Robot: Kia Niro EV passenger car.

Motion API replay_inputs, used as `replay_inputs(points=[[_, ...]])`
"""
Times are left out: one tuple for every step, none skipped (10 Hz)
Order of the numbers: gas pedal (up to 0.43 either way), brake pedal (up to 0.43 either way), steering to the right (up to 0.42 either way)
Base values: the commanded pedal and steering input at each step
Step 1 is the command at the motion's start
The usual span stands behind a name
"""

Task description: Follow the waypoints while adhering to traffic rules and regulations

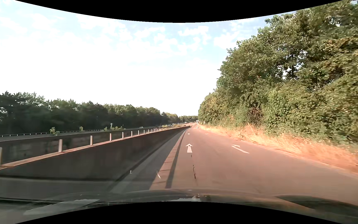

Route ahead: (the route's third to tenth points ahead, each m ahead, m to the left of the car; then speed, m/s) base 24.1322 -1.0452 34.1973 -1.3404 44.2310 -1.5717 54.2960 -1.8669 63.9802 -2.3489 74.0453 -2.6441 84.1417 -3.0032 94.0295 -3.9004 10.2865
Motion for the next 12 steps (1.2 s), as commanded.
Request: replay_inputs(points=[[0.228, 0.0, 0.003], [0.228, 0.0, 0.003], [0.22, 0.0, 0.003], [0.209, 0.0, 0.003], [0.197, 0.0, 0.003], [0.197, 0.0, 0.0], [0.197, 0.0, -0.001], [0.197, 0.0, -0.001], [0.197, 0.0, -0.001], [0.189, 0.0, -0.001], [0.189, 0.0, -0.001], [0.189, 0.0, -0.001]])
